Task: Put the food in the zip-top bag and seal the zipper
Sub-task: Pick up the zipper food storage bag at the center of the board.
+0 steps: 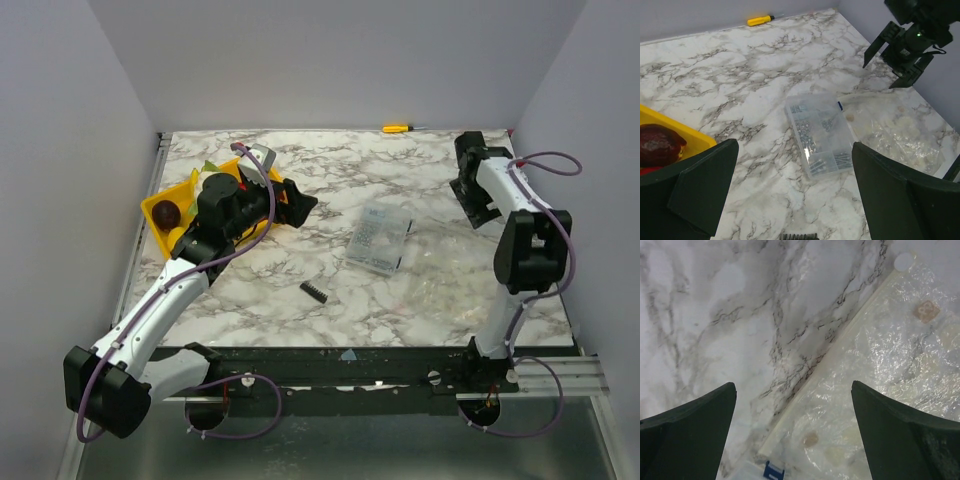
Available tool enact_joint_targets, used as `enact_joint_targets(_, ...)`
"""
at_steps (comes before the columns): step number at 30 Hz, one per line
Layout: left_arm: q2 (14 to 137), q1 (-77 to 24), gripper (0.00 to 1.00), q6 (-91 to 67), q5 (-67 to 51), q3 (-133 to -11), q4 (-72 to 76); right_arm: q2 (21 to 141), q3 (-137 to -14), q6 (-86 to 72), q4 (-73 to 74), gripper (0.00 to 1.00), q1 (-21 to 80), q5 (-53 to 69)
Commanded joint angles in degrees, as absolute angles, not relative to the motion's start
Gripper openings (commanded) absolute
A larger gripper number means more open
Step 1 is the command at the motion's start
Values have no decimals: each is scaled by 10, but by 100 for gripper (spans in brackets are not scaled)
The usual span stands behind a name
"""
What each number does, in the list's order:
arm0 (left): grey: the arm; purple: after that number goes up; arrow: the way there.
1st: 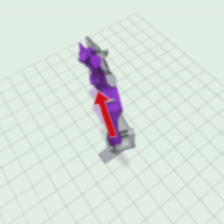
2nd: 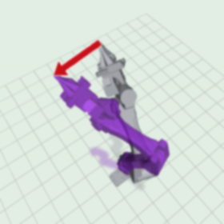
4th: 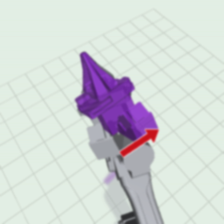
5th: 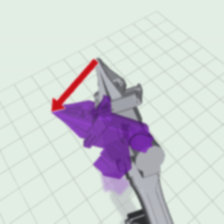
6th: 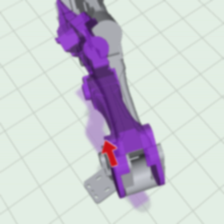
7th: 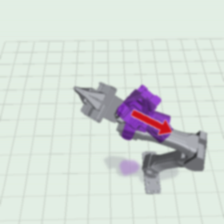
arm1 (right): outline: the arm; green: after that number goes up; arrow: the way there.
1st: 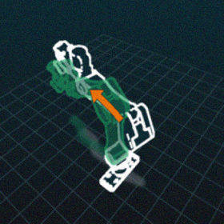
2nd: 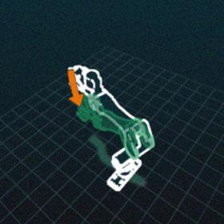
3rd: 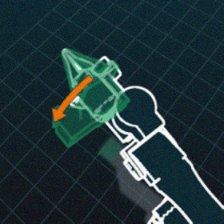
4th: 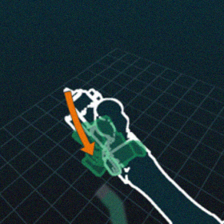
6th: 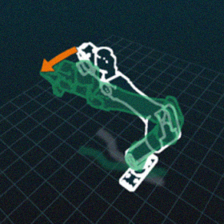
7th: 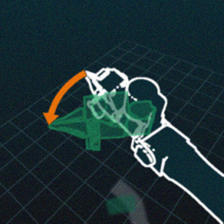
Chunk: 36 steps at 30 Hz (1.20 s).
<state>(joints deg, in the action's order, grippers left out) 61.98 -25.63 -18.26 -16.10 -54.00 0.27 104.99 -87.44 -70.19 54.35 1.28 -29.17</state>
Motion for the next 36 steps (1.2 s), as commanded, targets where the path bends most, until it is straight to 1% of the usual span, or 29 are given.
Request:
enact_joint_targets(1, 621, -258, 98, -192, -177, -561, 1, 1171, -967, -798, 742, 100, 14, -346)
enact_joint_targets(5, 624, -257, 98, -192, -178, -562, 1, 1218, -987, -798, 736, 100, 15, -340)
enact_joint_targets(9, 626, -257, 99, -193, -181, -562, 1, 1226, -975, -809, 726, 98, 15, -327)
enact_joint_targets(13, 629, -256, 98, -197, -186, -563, 1, 1224, -958, -819, 714, 90, 15, -326)
enact_joint_targets(17, 633, -257, 99, -199, -191, -566, 1, 1231, -954, -833, 719, 80, 15, -328)
enact_joint_targets(22, 635, -257, 99, -200, -192, -567, 1, 1232, -948, -842, 715, 77, 15, -317)
enact_joint_targets(24, 636, -257, 99, -200, -193, -567, 1, 1231, -945, -845, 710, 71, 15, -314)
enact_joint_targets(29, 636, -256, 98, -200, -193, -567, 1, 1219, -933, -851, 701, 52, 14, -307)
enact_joint_targets(31, 637, -256, 99, -200, -193, -568, 1, 1209, -925, -851, 696, 42, 15, -307)
enact_joint_targets(34, 637, -256, 99, -200, -195, -568, 1, 1194, -913, -842, 689, 23, 16, -305)
enact_joint_targets(36, 638, -257, 99, -200, -196, -567, 1, 1179, -900, -834, 683, 14, 20, -312)
